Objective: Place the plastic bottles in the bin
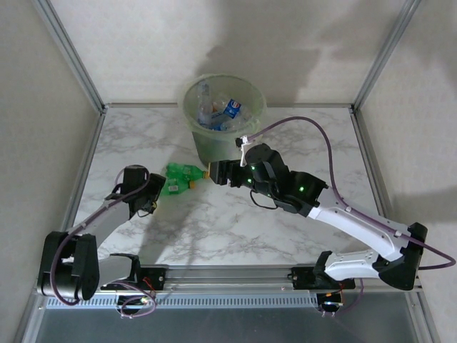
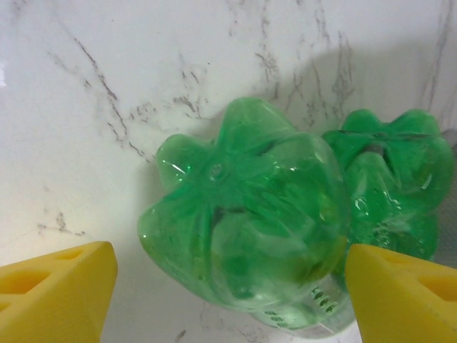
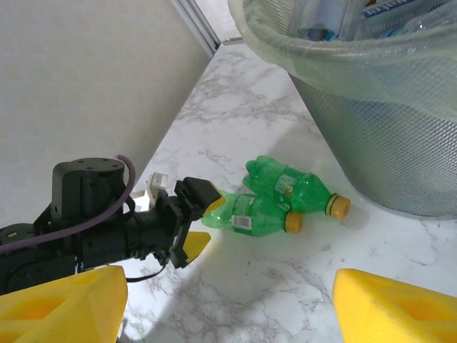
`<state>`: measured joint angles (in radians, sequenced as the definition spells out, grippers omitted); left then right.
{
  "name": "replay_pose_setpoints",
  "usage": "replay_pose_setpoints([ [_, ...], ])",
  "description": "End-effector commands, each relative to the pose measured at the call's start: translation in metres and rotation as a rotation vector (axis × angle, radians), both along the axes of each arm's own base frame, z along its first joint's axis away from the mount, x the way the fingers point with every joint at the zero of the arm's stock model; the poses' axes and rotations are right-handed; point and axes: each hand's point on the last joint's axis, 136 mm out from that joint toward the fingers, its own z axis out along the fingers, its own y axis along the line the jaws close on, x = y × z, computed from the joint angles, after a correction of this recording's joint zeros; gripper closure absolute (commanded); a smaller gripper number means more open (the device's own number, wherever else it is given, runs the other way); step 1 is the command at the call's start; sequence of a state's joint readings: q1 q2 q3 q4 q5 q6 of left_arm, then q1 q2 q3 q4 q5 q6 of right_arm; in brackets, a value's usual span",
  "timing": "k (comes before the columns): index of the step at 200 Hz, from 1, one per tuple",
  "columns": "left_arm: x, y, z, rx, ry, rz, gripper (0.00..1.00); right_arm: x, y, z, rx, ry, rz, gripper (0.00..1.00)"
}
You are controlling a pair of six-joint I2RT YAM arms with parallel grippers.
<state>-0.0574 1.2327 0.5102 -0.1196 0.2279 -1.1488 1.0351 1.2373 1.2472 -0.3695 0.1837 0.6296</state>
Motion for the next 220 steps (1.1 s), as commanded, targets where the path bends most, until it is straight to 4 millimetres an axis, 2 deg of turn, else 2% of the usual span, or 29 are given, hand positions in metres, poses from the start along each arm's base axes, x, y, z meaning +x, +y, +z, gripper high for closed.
replay_pose_setpoints([
  [1, 0.011, 0.003, 0.004, 0.035, -0.019, 0.006, 0.20, -0.002, 0.000, 0.009, 0.049, -0.012, -0.013, 0.24],
  [54, 0.006, 0.005, -0.005, 0.057, 0.009, -0.006, 0.30, -0.002, -0.002, 0.003, 0.048, -0.002, -0.020, 0.24],
  [97, 0.002, 0.005, -0.010, 0.068, 0.027, -0.020, 0.31, -0.003, -0.004, 0.002, 0.051, 0.005, -0.025, 0.24],
  [111, 0.004, 0.005, 0.000, 0.081, 0.013, -0.033, 0.32, -0.003, -0.005, 0.001, 0.051, 0.007, -0.028, 0.24],
  [128, 0.007, 0.008, 0.021, 0.129, -0.020, -0.049, 0.31, -0.004, -0.006, 0.001, 0.053, 0.008, -0.030, 0.23],
  [158, 0.009, 0.016, 0.049, 0.234, -0.049, -0.095, 0.25, -0.002, -0.006, 0.001, 0.055, 0.005, -0.036, 0.22],
  [192, 0.011, 0.014, 0.062, 0.281, -0.061, -0.159, 0.23, -0.002, -0.004, 0.003, 0.053, -0.001, -0.034, 0.20],
  [220, 0.020, 0.005, 0.058, 0.295, -0.060, -0.243, 0.19, -0.001, -0.004, 0.001, 0.049, 0.004, -0.035, 0.19],
])
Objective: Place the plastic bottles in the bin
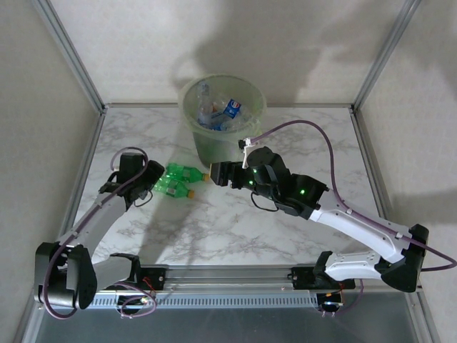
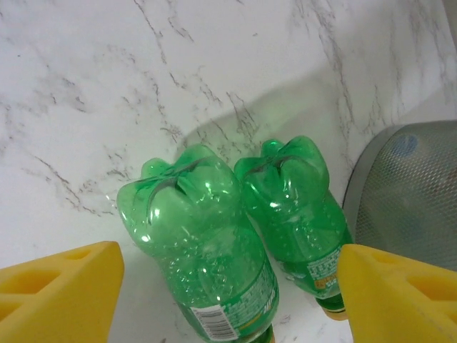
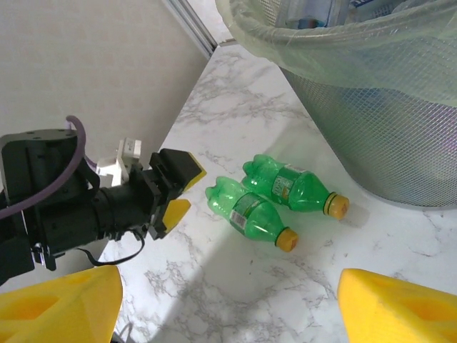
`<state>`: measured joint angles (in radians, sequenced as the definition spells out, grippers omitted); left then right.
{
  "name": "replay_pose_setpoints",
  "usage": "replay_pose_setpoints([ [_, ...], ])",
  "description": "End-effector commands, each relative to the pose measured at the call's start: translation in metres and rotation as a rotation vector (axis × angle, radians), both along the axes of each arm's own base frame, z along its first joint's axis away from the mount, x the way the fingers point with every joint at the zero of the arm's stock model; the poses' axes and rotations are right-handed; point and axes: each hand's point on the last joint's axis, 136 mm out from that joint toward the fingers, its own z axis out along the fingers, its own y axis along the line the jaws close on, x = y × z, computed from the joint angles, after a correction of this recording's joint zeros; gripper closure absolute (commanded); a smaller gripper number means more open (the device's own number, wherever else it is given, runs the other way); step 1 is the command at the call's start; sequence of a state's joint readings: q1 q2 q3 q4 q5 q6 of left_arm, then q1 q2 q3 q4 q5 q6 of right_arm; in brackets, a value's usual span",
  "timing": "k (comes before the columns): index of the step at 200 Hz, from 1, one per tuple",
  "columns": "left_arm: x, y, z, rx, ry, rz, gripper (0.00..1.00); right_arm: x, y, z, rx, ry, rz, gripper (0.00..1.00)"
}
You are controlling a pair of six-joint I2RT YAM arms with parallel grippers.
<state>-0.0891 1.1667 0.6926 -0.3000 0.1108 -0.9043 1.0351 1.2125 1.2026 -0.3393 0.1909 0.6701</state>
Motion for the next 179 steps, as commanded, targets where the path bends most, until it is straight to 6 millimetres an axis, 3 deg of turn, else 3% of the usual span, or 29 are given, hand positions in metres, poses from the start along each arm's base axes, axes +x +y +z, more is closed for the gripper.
replay_pose_setpoints([
  [1, 0.001, -0.004, -0.005, 0.066, 0.045, -0.091, 0.19, -0.001, 0.000, 0.006, 0.017, -0.016, -0.012, 0.19],
  [28, 0.011, -0.010, -0.010, 0.073, 0.059, -0.140, 0.18, -0.002, -0.004, 0.005, 0.016, -0.015, -0.016, 0.18],
  [71, 0.019, 0.001, -0.016, 0.112, 0.079, -0.087, 0.11, -0.004, -0.008, 0.003, 0.018, -0.012, -0.023, 0.16],
  [160, 0.030, -0.010, -0.060, 0.093, 0.175, -0.076, 0.16, -0.004, -0.009, 0.001, 0.010, -0.010, -0.023, 0.16],
  [179, 0.029, -0.011, -0.069, 0.094, 0.198, -0.077, 0.22, -0.004, -0.009, 0.000, 0.006, -0.004, -0.022, 0.16],
])
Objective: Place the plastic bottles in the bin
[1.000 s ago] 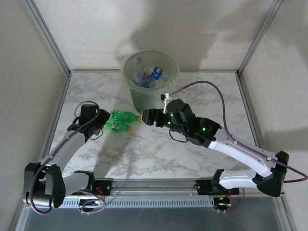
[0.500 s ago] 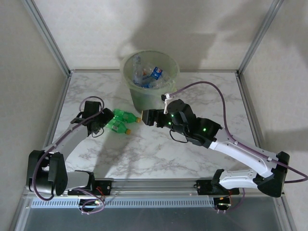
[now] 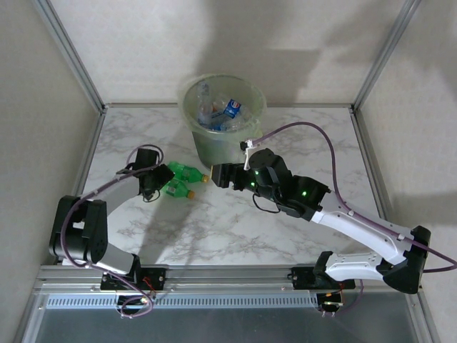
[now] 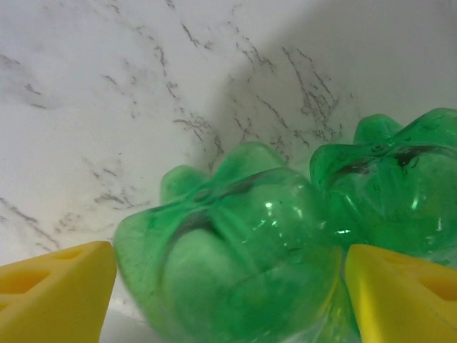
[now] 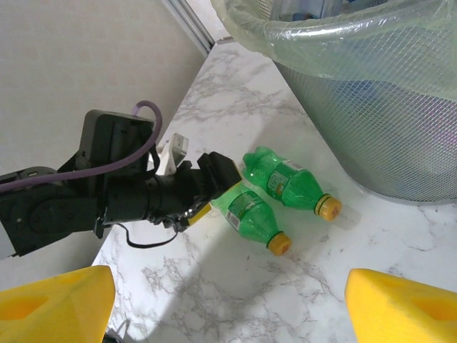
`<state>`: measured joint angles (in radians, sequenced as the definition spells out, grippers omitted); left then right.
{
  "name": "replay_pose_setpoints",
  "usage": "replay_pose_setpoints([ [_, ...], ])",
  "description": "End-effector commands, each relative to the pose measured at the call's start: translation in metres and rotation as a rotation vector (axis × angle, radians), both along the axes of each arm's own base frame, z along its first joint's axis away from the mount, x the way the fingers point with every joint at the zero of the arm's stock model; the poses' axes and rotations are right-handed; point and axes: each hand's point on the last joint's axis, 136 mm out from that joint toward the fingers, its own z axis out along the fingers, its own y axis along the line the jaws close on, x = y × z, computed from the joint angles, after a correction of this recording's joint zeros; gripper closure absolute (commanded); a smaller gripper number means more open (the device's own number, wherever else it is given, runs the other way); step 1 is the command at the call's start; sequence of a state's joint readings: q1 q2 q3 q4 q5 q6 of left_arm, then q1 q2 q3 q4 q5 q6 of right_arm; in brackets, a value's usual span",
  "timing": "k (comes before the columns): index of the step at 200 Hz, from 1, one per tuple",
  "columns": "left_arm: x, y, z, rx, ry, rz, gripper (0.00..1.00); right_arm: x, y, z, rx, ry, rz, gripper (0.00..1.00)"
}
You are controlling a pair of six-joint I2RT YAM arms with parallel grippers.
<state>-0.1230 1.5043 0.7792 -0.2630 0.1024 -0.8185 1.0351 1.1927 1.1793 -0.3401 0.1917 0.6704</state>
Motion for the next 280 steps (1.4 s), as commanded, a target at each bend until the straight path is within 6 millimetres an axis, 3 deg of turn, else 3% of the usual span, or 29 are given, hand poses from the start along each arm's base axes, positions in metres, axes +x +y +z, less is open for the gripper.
replay_pose_setpoints([
  [1, 0.010, 0.001, -0.001, 0.017, -0.012, 0.021, 0.22, -0.002, -0.004, 0.004, 0.011, -0.007, -0.021, 0.16],
  [55, 0.005, 0.003, -0.005, 0.034, -0.002, 0.019, 0.34, -0.001, -0.006, 0.007, 0.011, -0.011, -0.028, 0.16],
  [114, -0.007, 0.001, 0.018, -0.001, -0.058, 0.016, 0.41, -0.002, -0.006, 0.013, 0.028, -0.015, -0.025, 0.17],
  [140, -0.015, -0.007, 0.043, -0.061, -0.115, 0.005, 0.43, -0.008, 0.003, 0.008, 0.042, 0.001, 0.024, 0.17],
  [159, -0.019, -0.013, 0.072, -0.126, -0.196, 0.010, 0.43, -0.018, 0.014, 0.012, 0.076, -0.009, 0.080, 0.17],
  [218, -0.022, -0.034, 0.187, -0.387, -0.496, 0.030, 0.42, -0.034, 0.040, 0.013, 0.183, 0.028, 0.190, 0.16],
  [247, -0.022, -0.043, 0.215, -0.468, -0.547, 0.013, 0.43, -0.042, 0.055, 0.019, 0.262, 0.052, 0.259, 0.17],
  [280, -0.024, -0.052, 0.232, -0.539, -0.576, -0.009, 0.43, -0.045, 0.069, 0.019, 0.300, 0.071, 0.299, 0.20],
])
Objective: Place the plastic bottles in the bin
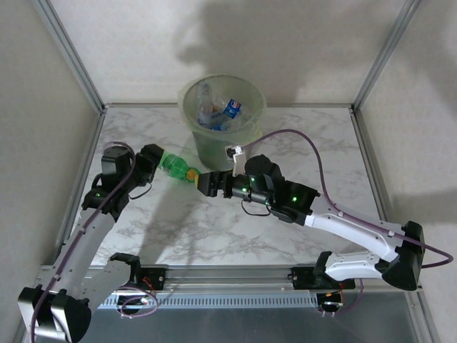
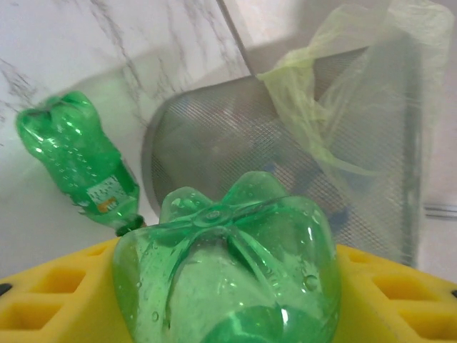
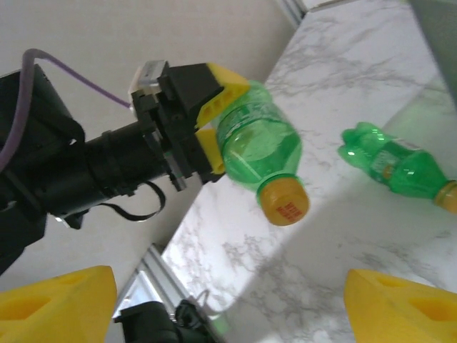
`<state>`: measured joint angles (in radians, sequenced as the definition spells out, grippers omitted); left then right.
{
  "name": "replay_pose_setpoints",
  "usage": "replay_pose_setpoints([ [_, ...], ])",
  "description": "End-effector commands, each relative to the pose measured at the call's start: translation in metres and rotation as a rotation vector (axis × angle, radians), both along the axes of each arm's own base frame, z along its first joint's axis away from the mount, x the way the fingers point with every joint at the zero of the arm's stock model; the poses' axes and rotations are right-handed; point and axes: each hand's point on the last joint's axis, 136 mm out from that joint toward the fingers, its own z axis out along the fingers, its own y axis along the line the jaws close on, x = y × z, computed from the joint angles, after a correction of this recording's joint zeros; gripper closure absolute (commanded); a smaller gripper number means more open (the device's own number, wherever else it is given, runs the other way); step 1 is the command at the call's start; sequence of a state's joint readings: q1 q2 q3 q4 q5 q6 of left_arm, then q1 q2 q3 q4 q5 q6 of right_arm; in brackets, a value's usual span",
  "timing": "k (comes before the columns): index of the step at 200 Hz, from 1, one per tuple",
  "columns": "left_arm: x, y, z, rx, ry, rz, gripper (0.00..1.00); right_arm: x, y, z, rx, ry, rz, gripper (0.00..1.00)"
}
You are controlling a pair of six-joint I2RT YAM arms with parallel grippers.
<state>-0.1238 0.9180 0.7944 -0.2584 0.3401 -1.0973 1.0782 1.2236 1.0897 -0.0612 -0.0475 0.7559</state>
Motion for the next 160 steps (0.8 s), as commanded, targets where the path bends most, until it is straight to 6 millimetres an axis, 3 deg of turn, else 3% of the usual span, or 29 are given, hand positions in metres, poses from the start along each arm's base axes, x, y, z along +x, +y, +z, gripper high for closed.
replay_pose_setpoints([
  [1, -0.002, -0.013, 0.031, -0.093, -0.065, -0.045, 0.43, -0.008, 0.016, 0.010, 0.080, 0.010, 0.061, 0.20],
  [70, -0.007, -0.029, 0.058, -0.169, -0.132, -0.121, 0.43, 0.009, 0.030, -0.012, -0.007, 0.052, 0.010, 0.33],
  [104, -0.008, -0.035, 0.064, -0.176, -0.150, -0.150, 0.43, 0.009, 0.034, -0.006, 0.004, 0.049, 0.020, 0.35],
  [160, -0.010, -0.040, 0.064, -0.168, -0.158, -0.178, 0.44, 0.020, 0.029, -0.003, 0.011, 0.050, -0.014, 0.48],
])
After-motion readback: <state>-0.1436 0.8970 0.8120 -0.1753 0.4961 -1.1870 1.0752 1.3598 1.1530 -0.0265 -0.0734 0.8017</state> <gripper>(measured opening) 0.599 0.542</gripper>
